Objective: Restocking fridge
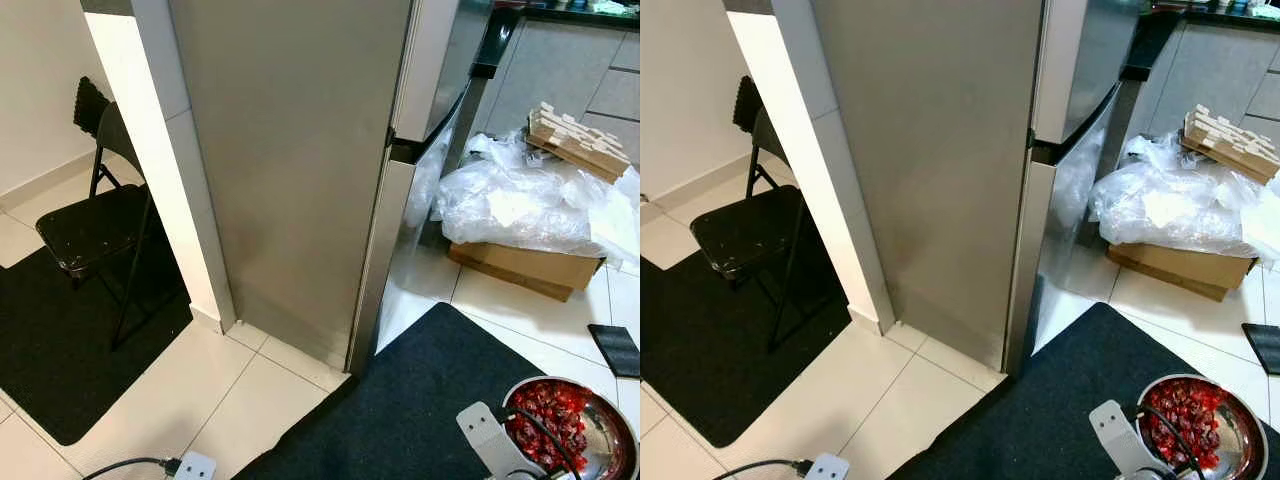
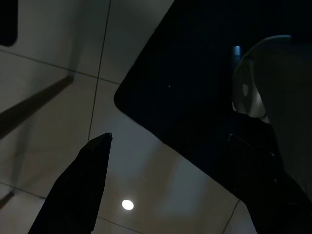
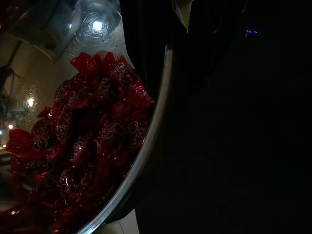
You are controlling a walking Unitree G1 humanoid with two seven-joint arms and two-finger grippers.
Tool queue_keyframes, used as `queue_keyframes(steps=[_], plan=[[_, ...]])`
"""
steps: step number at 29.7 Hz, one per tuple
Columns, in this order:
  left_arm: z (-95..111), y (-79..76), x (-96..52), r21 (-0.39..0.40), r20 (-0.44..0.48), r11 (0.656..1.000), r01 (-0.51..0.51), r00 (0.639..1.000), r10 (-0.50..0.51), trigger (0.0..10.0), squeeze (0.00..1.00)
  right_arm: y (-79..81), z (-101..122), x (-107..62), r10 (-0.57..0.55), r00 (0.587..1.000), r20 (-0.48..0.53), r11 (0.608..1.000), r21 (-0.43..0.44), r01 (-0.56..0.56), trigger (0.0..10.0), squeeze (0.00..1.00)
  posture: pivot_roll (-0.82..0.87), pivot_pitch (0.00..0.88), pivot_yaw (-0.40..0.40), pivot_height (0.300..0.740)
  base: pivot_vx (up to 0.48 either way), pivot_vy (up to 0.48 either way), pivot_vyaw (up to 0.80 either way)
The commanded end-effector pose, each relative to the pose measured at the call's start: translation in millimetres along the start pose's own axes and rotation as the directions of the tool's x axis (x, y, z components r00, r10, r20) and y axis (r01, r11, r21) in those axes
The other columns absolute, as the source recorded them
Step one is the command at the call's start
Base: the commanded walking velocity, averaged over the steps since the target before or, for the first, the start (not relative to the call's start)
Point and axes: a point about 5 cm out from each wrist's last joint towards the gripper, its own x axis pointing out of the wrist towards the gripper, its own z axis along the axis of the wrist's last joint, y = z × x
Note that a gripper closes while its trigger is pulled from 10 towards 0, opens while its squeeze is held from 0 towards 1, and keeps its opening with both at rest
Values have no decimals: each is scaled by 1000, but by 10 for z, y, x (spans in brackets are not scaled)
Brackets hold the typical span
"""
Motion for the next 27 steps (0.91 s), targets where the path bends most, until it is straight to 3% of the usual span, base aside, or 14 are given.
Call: queue_keyframes(steps=[1, 5, 9, 25, 27], plan=[[13, 16, 1, 12, 3, 1000, -5, 1000, 5, 10000, 0, -15, -8, 4, -6, 1000, -6, 1000, 13, 6, 10000, 0, 15, 0, -1, 740, 0, 0, -788], [7, 10, 1, 14, 1, 1000, 0, 1000, 0, 10000, 0, -21, 5, 7, -5, 1000, 1, 1000, 3, 5, 10000, 0, 14, 0, -1, 740, 0, 0, -700], [0, 10, -1, 14, -3, 1000, 7, 1000, -7, 10000, 0, -24, 17, 10, 4, 1000, 10, 1000, -21, -3, 10000, 0, 12, 0, -4, 740, 0, 0, 0], [41, -15, 8, 20, -1, 1000, 10, 1000, -10, 10000, 0, -15, 23, 11, 31, 999, 22, 999, -42, -30, 10000, 0, 7, 0, -3, 740, 0, -451, 0], [42, -14, 8, 7, 1, 1000, 6, 1000, -6, 10000, 0, -11, 23, 10, 33, 999, 23, 999, -43, -32, 10000, 0, 7, 0, -3, 740, 0, 0, 0]])
